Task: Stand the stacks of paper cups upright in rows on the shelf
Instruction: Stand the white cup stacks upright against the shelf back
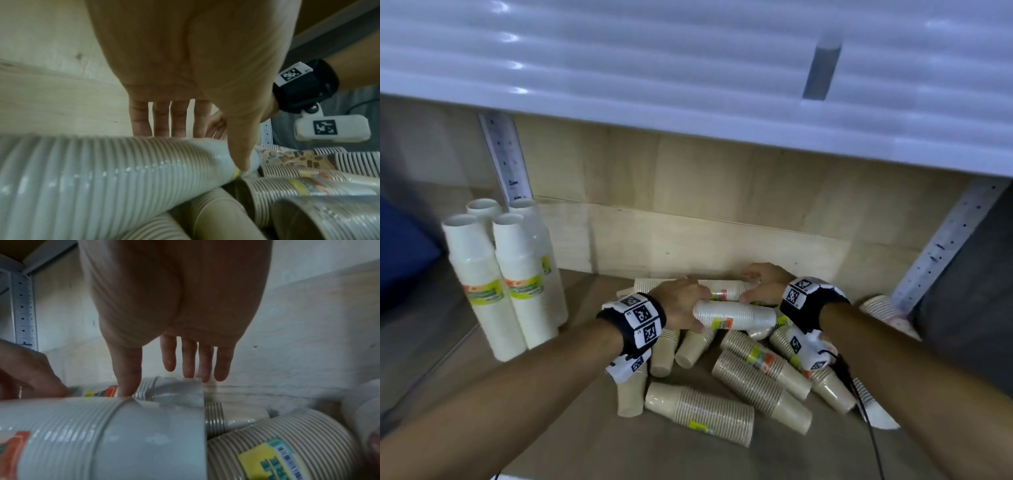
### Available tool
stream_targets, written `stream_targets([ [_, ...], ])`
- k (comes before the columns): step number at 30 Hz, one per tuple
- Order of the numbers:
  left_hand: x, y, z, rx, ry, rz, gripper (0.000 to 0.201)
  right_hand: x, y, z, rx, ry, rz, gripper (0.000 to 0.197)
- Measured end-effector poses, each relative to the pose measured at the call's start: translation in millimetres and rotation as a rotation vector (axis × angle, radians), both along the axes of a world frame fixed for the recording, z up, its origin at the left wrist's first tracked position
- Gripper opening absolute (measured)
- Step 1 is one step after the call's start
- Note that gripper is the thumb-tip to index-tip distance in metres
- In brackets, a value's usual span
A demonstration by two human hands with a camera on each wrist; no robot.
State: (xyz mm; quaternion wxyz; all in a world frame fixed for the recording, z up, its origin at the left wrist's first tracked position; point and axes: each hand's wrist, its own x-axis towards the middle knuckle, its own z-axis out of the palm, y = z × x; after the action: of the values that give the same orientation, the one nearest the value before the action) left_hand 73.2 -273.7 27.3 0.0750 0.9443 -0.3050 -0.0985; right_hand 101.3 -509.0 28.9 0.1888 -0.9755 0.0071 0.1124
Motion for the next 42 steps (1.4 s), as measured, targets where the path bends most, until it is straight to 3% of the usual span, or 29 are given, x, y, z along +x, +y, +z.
stream_targets([
  [3, 3, -1, -5, 0.056, -0.013, -0.007, 0.063, 7, -4, -5, 0.033, 0.004, 0.011, 0.089],
  [8, 6, 1, -8, 0.084, -0.026, 0.009, 0.061, 11, -4, -8, 0.056, 0.01, 0.067, 0.059],
  [16, 3, 6, -7, 0.081, -0.023, 0.01, 0.065, 6, 0, -12, 0.031, 0.003, 0.139, 0.053],
  [21, -2, 14, -4, 0.088, -0.026, 0.024, 0.063, -1, 1, -2, 0.028, -0.011, 0.106, 0.066],
  [24, -7, 23, 1, 0.071, -0.017, 0.073, 0.06, -6, 1, 13, 0.026, -0.052, 0.096, 0.055],
  [29, -14, 49, 22, -0.073, 0.018, 0.143, 0.058, -16, 7, 47, 0.038, -0.141, 0.074, 0.043],
  [33, -20, 78, 43, -0.245, 0.026, 0.232, 0.068, -20, 27, 73, 0.082, -0.253, 0.061, 0.052],
  [37, -31, 109, 60, -0.488, 0.042, 0.352, 0.057, -27, 63, 104, 0.167, -0.361, 0.094, 0.046],
  [42, -50, 143, 69, -0.631, -0.02, 0.46, 0.064, -38, 119, 142, 0.295, -0.456, 0.195, 0.047],
])
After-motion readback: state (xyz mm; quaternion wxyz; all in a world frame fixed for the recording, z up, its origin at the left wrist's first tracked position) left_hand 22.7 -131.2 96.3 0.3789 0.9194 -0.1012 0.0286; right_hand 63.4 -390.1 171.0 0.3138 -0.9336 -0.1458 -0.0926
